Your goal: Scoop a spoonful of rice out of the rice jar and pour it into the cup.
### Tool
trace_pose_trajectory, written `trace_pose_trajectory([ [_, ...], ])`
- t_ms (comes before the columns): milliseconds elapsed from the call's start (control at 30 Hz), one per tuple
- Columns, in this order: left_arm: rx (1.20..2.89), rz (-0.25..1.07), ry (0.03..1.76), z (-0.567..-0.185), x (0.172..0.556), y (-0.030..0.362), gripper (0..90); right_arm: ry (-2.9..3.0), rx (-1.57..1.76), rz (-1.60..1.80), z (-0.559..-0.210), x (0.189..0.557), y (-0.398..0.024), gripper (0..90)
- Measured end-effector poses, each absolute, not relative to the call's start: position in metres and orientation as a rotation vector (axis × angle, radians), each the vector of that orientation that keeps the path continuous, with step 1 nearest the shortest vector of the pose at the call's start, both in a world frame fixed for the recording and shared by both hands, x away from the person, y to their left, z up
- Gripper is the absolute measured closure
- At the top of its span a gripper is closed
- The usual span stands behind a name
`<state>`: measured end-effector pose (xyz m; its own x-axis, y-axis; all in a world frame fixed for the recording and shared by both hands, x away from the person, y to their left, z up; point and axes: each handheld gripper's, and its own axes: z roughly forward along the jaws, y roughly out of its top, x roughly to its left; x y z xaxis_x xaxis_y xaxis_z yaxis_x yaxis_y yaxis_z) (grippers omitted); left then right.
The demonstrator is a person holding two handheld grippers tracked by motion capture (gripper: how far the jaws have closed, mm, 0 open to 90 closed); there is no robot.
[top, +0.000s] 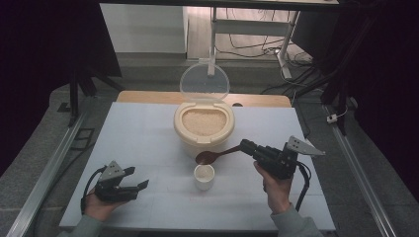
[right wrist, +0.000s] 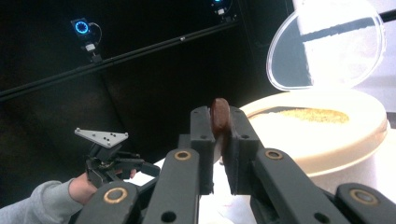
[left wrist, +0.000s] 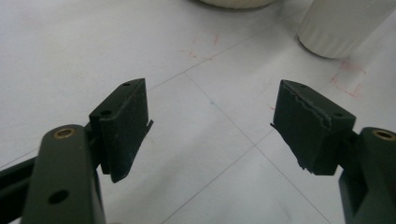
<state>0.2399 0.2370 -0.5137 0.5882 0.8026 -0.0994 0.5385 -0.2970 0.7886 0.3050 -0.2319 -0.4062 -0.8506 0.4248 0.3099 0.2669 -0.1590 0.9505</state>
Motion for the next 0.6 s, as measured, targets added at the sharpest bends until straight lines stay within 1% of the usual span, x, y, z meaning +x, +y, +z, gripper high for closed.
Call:
trace_pose_trajectory([
  [267,1.995,0.394,1.073,-0.516,0.241,0.237,24.9,1.885,0.804,2.214,-0.395,0.307,-0.241,83.1],
  [600,1.999,0.401,1.091,-0.517,0.244,0.239,23.3,1.805,0.83,2.18,-0.378,0.319,-0.252,83.1],
])
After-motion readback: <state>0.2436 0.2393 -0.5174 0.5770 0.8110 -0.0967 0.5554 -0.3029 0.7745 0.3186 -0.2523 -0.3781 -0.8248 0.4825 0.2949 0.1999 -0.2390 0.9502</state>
